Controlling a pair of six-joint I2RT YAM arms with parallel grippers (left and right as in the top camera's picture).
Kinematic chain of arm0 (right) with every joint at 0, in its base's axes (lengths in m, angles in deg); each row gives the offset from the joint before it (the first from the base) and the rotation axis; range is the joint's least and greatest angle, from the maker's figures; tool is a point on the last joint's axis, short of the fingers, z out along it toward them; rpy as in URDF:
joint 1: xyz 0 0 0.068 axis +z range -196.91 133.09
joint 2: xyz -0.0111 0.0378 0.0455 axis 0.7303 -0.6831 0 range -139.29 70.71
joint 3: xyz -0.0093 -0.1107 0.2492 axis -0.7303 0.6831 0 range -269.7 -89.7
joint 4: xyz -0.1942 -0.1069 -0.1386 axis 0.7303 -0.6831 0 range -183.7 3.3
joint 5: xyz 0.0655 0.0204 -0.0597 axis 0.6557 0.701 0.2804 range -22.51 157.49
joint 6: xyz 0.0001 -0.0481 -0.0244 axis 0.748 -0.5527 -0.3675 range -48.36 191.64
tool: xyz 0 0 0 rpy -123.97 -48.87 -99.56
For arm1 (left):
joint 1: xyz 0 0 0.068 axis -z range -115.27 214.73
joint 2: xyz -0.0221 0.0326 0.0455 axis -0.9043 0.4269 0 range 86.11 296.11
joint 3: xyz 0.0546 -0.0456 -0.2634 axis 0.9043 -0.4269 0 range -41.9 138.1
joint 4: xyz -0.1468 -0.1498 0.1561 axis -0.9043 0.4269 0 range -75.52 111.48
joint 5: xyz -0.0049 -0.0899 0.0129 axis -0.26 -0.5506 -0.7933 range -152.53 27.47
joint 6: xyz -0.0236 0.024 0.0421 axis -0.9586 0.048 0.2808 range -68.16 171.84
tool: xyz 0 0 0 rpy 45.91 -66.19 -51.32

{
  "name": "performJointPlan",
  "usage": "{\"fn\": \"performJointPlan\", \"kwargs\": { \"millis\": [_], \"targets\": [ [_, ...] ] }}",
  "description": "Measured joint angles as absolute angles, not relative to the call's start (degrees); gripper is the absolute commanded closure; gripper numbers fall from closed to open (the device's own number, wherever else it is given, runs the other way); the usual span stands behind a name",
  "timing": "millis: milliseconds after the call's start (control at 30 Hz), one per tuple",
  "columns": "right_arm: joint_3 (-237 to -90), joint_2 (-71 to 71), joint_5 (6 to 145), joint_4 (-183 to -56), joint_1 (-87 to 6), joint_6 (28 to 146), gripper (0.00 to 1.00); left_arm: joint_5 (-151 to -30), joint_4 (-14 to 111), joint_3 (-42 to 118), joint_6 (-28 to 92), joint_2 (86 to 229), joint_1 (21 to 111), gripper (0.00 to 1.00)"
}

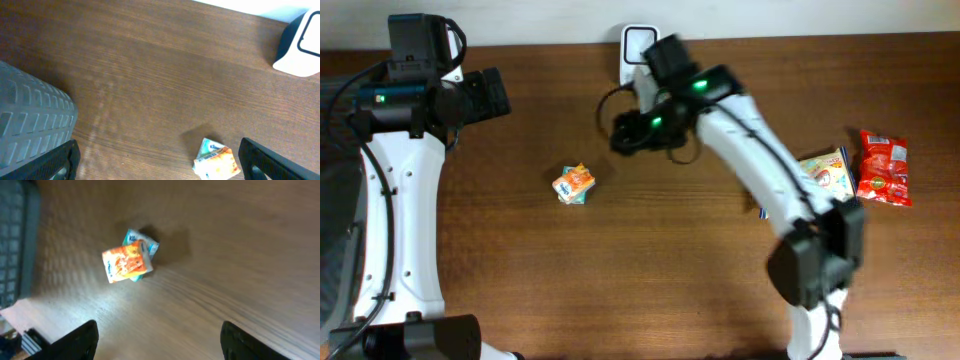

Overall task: Scan the item barcode
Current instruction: 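Reach the right gripper to the orange box and tissue pack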

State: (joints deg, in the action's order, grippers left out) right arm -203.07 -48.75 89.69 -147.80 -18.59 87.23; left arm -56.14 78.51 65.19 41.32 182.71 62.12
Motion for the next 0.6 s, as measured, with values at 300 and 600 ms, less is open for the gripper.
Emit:
{"fn": "performJointPlan", "kwargs": {
  "millis": [300,600],
  "targets": [
    [-203.04,-62.56,93.9,-139.39,-13.44,93.39,0.24,-56.12,78.53,65.19,41.32,182.71,62.14,0.01],
    [-203.07,-66.17,97.95,-134.29,-13.44,94.51,0.49,-56.14,78.53,65.19,41.32,182.71,62.12,0.01]
  ]
}}
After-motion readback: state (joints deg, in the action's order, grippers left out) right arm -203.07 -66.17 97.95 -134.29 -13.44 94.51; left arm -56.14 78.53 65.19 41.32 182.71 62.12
